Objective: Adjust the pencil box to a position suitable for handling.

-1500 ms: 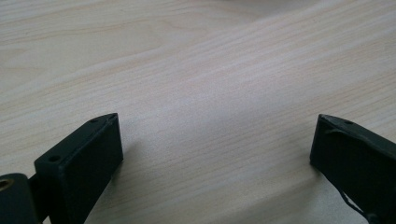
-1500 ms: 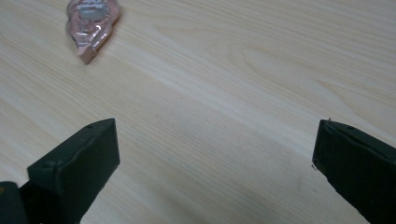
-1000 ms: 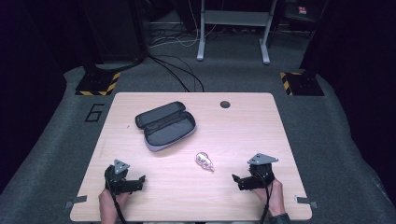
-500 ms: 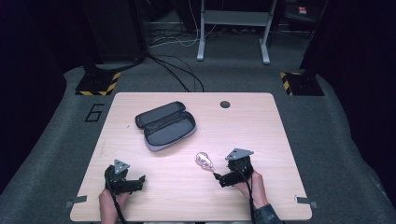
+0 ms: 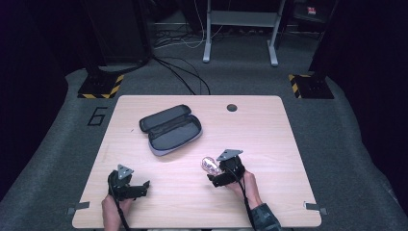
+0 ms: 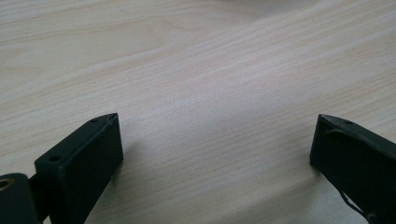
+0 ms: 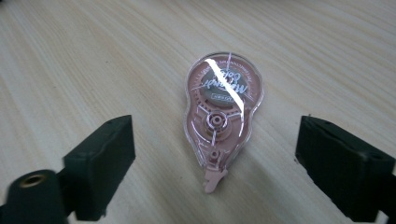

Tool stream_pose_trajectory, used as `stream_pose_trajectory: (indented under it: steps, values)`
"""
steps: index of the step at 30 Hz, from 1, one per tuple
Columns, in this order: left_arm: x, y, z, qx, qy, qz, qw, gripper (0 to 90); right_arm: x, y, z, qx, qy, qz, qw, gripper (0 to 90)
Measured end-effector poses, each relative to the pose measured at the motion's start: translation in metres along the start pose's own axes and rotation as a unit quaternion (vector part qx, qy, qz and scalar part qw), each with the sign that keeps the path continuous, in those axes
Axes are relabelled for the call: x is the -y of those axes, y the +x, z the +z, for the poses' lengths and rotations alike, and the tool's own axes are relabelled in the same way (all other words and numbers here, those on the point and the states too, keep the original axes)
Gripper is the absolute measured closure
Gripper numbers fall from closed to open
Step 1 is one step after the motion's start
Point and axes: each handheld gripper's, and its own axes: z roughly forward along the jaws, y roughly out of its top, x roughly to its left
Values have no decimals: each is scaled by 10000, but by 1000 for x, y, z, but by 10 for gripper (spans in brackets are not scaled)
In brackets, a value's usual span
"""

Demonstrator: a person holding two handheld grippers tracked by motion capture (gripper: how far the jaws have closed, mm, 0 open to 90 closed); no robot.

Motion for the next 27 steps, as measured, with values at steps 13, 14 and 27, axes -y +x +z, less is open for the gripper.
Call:
stream_pose_trajectory:
  steps: [13,14,27]
  values:
    - [0,0,0,7,2,0,10000,25,-8,8,23,416,7,85,9991,349]
    - [0,0,0,-1,3,5,10000,25,-8,8,23,438,-20,95,9990,362]
    - [0,0,0,-2,3,6,10000,25,-9,9,26,451,99,112,9989,494]
